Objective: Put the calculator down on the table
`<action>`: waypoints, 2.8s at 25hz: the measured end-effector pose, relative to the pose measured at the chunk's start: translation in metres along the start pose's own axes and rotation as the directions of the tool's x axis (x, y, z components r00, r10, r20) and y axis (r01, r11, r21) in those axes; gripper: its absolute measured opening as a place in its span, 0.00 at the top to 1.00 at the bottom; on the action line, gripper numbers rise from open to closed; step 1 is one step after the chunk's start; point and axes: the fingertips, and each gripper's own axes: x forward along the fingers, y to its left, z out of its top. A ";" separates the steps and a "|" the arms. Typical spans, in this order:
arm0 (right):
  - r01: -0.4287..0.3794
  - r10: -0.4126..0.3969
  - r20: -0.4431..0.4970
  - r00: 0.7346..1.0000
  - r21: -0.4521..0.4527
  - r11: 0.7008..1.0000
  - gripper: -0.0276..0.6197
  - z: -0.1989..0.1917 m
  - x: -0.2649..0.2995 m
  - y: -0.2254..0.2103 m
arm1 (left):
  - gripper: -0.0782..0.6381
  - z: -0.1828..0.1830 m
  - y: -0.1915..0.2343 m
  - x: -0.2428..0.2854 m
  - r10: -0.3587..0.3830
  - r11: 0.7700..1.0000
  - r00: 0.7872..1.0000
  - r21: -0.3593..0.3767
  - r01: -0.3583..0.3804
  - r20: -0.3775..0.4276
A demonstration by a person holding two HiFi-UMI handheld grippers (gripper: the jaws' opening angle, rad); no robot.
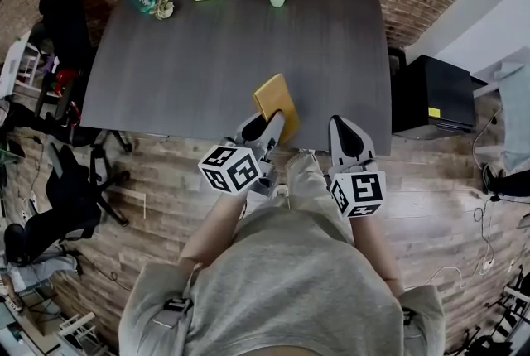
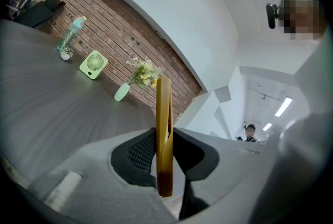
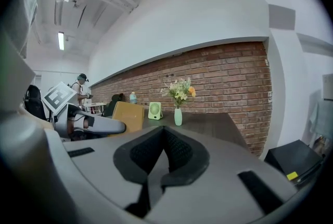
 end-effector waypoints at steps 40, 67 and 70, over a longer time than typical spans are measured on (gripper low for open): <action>-0.028 0.030 -0.080 0.996 0.028 0.999 0.95 -0.023 0.066 -0.058 | 0.77 -0.078 0.062 0.111 0.112 0.991 0.930 -0.027 -0.130 -0.349; -0.025 0.028 -0.091 0.995 0.034 0.999 0.95 -0.027 0.069 -0.062 | 0.72 -0.083 0.100 0.131 0.186 0.969 0.893 -0.074 -0.236 -0.411; -0.026 0.029 -0.092 0.995 0.034 0.999 0.95 -0.027 0.070 -0.062 | 0.71 -0.083 0.103 0.134 0.191 0.969 0.889 -0.065 -0.239 -0.417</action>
